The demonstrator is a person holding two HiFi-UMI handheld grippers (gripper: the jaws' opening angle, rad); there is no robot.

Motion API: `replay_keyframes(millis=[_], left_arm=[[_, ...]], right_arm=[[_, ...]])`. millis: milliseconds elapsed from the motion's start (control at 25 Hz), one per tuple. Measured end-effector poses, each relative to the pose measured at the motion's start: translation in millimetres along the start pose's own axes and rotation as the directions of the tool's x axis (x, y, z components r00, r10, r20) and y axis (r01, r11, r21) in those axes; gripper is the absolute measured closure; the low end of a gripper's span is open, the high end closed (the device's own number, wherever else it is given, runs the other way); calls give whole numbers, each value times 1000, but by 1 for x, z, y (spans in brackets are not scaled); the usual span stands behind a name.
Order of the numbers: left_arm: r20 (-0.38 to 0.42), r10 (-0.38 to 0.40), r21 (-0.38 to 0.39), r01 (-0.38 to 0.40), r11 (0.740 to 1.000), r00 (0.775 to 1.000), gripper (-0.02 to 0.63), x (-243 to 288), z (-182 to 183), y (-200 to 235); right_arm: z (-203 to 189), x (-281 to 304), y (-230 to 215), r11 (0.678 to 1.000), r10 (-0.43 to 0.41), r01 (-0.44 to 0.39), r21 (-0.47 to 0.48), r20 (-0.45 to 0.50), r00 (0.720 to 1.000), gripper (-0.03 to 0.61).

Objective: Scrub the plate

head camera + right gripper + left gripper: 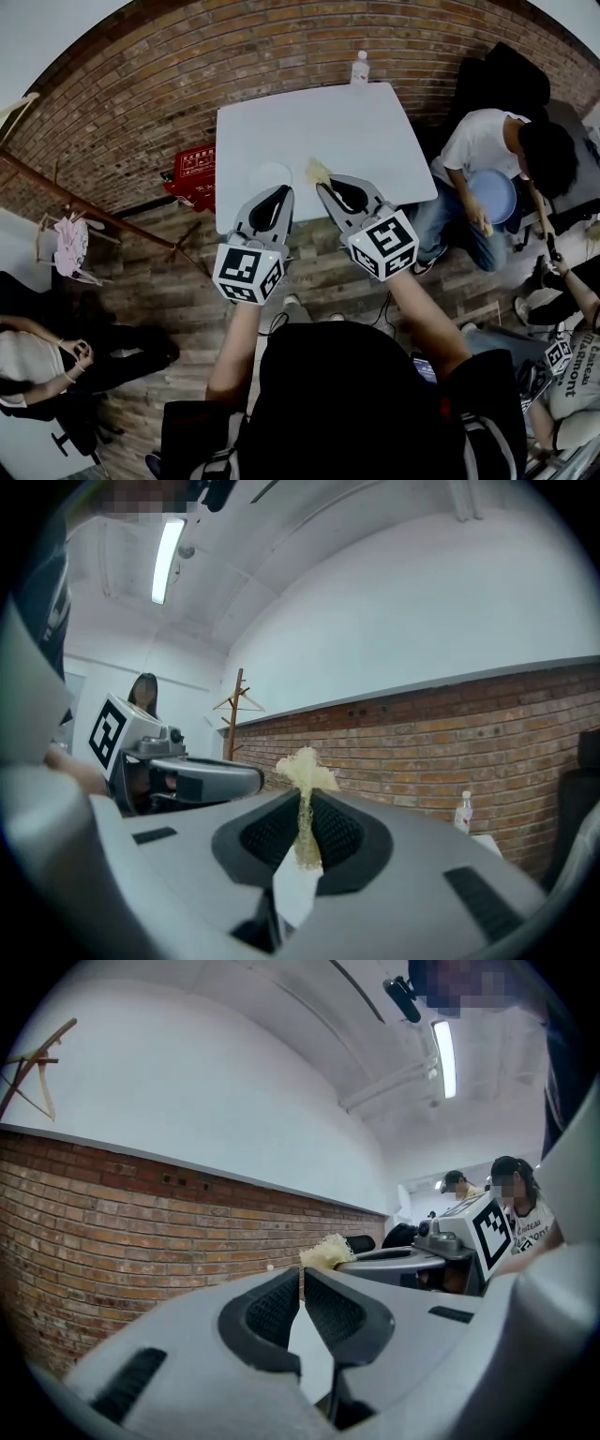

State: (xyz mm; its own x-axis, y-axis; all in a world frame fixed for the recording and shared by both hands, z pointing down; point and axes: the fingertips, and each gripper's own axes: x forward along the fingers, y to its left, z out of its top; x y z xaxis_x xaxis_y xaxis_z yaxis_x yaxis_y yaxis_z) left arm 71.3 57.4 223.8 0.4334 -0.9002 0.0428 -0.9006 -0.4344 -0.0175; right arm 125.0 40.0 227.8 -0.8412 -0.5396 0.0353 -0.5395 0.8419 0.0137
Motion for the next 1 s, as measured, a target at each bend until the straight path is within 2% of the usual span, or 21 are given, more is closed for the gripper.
replay_keyframes(millis=[1000], left_arm=[[37,6,11,-7,1000,999,581,-21,16,27]], right_arm=[[22,23,22,1000,7,-6,-28,24,1000,541]])
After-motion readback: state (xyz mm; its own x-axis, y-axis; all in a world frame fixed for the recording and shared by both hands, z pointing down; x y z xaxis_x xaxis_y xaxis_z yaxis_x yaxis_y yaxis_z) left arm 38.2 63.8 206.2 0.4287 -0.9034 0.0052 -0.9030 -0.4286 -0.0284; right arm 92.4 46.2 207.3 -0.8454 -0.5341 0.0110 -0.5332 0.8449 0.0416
